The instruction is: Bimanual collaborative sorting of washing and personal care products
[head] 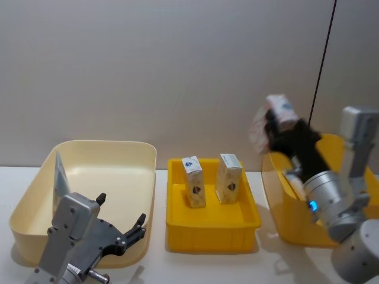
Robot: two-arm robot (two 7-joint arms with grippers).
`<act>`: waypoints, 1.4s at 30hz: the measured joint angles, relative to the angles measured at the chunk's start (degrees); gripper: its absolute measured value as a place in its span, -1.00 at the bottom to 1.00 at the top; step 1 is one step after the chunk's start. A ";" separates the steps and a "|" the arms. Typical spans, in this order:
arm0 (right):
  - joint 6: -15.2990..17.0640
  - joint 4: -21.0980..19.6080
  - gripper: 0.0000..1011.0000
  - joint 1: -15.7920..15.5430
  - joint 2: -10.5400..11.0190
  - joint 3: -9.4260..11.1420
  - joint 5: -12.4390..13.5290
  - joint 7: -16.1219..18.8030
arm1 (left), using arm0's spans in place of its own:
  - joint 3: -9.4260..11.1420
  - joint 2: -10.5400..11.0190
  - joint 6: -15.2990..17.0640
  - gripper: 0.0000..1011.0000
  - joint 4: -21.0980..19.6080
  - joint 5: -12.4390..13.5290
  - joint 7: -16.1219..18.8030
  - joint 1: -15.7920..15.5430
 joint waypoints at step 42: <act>13.26 -6.97 -0.17 -6.08 3.54 6.48 -6.36 -8.87 | 0.00 0.00 0.00 0.98 0.00 0.00 0.00 0.00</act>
